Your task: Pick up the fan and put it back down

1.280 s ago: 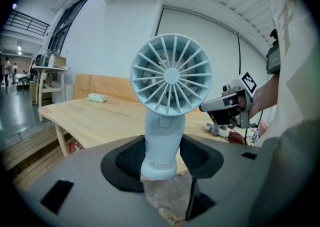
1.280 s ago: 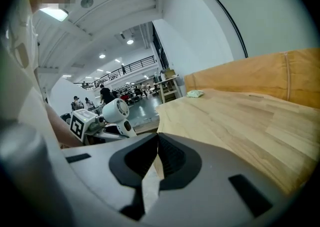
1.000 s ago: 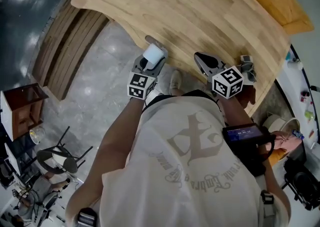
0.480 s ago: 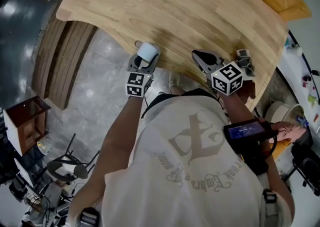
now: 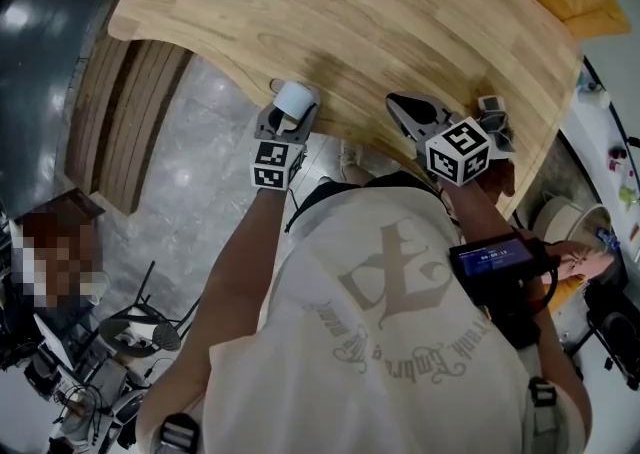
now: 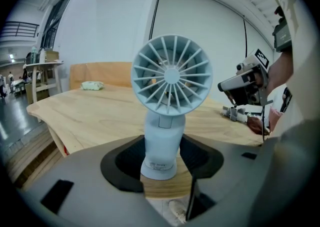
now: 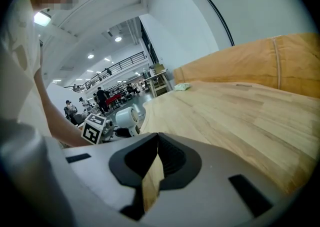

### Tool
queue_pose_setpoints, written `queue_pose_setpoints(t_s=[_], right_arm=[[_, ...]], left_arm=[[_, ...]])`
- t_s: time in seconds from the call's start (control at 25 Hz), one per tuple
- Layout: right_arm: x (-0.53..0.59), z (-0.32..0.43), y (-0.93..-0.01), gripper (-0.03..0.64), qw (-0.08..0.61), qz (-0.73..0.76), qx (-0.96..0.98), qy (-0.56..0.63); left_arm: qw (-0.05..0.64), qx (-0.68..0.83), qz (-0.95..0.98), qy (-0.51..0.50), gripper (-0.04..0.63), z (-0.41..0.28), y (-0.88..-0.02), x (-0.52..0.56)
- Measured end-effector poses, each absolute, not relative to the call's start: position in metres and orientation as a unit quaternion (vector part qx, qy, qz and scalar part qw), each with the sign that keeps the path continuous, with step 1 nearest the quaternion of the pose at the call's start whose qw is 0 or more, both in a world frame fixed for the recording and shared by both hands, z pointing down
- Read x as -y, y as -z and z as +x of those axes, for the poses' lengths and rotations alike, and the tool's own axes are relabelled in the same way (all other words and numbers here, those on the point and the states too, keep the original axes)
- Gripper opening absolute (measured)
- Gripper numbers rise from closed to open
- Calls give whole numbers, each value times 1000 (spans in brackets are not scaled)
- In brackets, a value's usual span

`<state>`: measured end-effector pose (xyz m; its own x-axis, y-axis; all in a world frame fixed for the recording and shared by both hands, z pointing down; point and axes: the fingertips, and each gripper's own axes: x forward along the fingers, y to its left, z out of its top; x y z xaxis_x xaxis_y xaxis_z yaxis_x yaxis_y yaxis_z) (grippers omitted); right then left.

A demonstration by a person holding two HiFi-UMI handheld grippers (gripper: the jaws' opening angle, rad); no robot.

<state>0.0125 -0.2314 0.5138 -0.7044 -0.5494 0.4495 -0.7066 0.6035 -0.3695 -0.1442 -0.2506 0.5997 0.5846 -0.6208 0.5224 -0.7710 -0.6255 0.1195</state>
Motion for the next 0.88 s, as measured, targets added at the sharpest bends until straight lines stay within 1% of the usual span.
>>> queue_pose_setpoints(t_s=[0.44,0.64,0.88], right_arm=[[237,8,-516,15,138,352,885,-272],[232,6,-517,15,143,351,884,-275],[239,-9,-517,15,135,331,894,-270]], left_arm=[[169,386,878,-226,229,-140,-602,253],[169,384,879,-225,272,-143,-598,250],[154,386,880,-229,274,-153,-584,246]])
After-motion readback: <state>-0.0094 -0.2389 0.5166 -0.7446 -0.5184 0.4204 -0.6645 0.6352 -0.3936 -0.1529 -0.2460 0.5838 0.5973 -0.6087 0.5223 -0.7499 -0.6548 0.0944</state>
